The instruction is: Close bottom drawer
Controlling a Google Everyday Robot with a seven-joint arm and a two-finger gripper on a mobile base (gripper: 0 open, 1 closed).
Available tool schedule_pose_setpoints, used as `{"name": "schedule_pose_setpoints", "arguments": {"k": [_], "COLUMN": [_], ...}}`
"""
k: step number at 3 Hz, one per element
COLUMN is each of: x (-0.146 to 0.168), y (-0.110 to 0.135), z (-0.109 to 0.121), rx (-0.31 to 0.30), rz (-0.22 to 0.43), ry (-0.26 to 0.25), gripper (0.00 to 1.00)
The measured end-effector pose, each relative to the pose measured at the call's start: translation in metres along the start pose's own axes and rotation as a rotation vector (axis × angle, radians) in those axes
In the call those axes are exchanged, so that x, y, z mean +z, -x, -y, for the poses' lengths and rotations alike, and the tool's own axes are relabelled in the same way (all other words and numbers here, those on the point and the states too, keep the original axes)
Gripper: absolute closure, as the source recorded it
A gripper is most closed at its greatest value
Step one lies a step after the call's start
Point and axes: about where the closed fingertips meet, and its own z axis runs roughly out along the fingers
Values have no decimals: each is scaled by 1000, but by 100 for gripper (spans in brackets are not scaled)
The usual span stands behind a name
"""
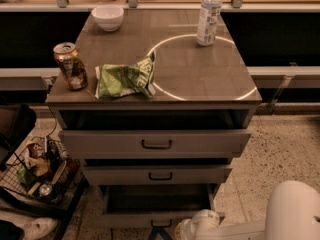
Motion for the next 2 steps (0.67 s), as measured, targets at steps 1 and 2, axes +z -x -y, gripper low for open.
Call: {"name": "schedule_pose_setpoints", "arguments": {"k": [1, 2], "x": [7, 18], "y": [3, 8], "z": [28, 59], "rx": [-20, -40], "rz": [9, 31], "ry": [-18, -31], "gripper": [100, 100]}}
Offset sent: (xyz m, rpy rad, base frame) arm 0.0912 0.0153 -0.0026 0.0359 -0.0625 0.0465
